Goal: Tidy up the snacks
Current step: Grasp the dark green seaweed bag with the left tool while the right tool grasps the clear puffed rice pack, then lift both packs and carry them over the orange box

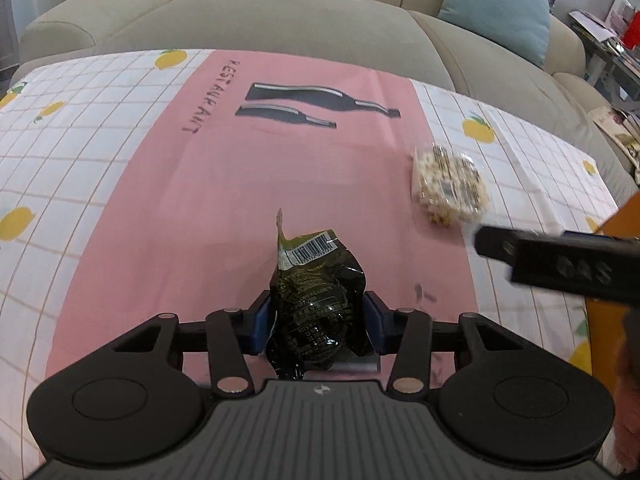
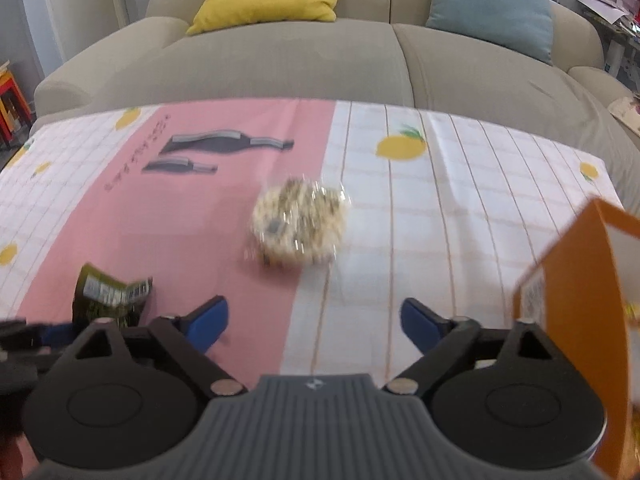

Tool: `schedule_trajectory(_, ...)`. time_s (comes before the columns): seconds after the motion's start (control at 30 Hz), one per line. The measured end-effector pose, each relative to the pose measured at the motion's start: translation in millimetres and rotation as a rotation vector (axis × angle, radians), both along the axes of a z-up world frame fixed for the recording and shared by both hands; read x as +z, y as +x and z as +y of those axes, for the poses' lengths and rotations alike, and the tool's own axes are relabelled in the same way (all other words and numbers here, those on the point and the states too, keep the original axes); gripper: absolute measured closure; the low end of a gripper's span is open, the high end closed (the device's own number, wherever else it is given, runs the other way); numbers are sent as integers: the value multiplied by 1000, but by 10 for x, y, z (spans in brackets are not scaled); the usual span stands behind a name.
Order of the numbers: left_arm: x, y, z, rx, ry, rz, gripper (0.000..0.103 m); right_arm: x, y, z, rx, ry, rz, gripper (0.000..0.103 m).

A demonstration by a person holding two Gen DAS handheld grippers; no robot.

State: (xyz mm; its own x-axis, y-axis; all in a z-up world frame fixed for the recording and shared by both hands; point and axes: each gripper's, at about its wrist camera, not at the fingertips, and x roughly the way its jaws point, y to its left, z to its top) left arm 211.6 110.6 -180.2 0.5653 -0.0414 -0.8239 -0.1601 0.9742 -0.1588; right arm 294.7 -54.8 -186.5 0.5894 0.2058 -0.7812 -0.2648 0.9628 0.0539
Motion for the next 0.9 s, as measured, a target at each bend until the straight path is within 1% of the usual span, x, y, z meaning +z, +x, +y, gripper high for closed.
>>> schedule_trajectory(0.07,-12,55,12,2,3,11,49,-39,165,76,-11,7,1,10)
schedule_trajectory(0.1,-30,77,20,4,-2,28,46,-67,250,114,-19,7,6,10)
schedule_trajectory(0.23,-49,86,47,16,-20,53,42,-185,515,209,-62,3,17,6)
schedule_trajectory(0.27,-57,92,50,19,-25,65,39,-217,577,230,-74,0,29,6)
schedule_trajectory(0.37,-58,110,41,15,-19,86,38,-290,698,283,-84,-4,49,6)
schedule_trajectory(0.47,-59,112,51,21,-23,90,39,-328,726,341,-67,-30,46,10)
schedule_trajectory(0.6,-60,109,47,20,-19,86,40,-357,714,348,-56,-29,54,23)
schedule_trajectory(0.63,-60,104,48,23,-21,85,41,-363,703,345,-55,-28,49,23)
schedule_trajectory(0.77,-40,92,55,35,-31,71,46,-368,677,341,-47,-43,45,27)
schedule_trajectory(0.9,-25,62,53,44,-36,68,50,-343,590,295,-31,-38,65,28)
